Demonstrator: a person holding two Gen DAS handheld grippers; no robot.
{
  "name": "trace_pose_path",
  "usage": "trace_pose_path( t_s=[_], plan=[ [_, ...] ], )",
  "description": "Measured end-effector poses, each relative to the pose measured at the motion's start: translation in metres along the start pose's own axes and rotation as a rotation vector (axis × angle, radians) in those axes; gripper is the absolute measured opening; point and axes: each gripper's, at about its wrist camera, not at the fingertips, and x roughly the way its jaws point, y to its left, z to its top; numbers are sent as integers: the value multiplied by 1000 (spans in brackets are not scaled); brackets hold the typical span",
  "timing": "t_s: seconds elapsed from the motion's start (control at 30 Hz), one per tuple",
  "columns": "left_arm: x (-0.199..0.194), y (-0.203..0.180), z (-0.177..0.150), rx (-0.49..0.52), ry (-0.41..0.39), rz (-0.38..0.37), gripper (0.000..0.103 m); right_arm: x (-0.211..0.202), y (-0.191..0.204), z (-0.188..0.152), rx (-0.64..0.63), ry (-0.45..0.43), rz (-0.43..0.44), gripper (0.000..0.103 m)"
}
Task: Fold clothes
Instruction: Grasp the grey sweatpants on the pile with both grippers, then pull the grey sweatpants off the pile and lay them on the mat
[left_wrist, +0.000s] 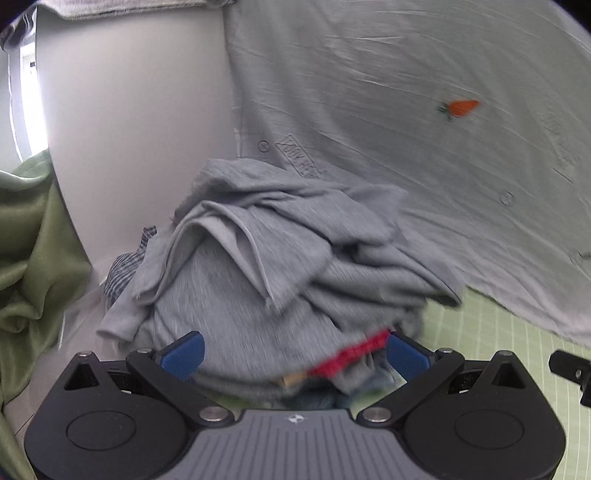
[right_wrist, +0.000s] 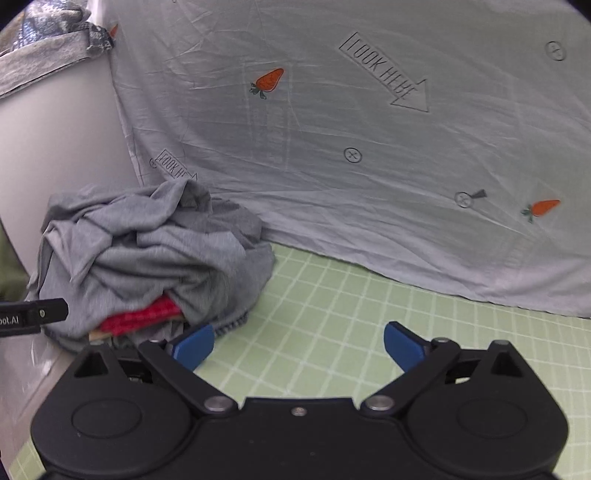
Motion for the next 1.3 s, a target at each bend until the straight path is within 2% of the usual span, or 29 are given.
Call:
trace_pose_path(
  t_s=[0.17,0.23,0.3,0.37,0.4,0.43,0.47,0.53,0.63,0.67,0.7,0.73,0.77,0.8,1.07,1.17,1.27,1.3],
  plan=[
    [57,31,25,-82,44,-2,101,68,16,31,50,40,57,94],
    [75,38,30,-104,65,-14,96,93,23,40,80,65,110,87],
    [78,37,30,-87,69,-11,86,115,29,46,118,89,163,81],
    [81,37,29,-71,73,-8,82,133,34,49,149,109,206,75],
    [83,37,28,-63,75,-7,76,139,36,49,155,116,229,66],
    [84,37,28,-54,77,-5,74,145,38,49,156,123,258,53],
    [85,37,28,-46,78,-4,70,149,39,49,150,124,286,46],
    [80,39,25,-35,72,-10,62,148,40,45,119,104,330,9],
    [71,44,20,-64,63,-18,45,135,38,40,89,48,346,7],
    [67,45,18,-69,61,-19,36,129,35,39,85,34,345,7],
    [63,46,16,-69,64,-22,25,119,30,35,84,22,334,6],
    [60,46,14,-70,68,-26,20,109,24,30,85,14,315,6],
    [55,46,11,-69,70,-40,9,98,18,24,86,5,297,6],
    [49,45,7,-65,69,-56,8,87,12,18,87,-4,279,6],
    [-14,2,-42,20,78,-166,6,-3,-43,-34,122,-63,132,3],
    [-40,-17,-66,31,101,-208,8,-44,-78,-66,130,-68,8,3],
    [-62,-37,-94,34,134,-222,11,-84,-128,-95,175,-75,-135,3],
    [-70,-44,-103,35,144,-227,15,-96,-149,-105,199,-69,-190,3]
  ],
)
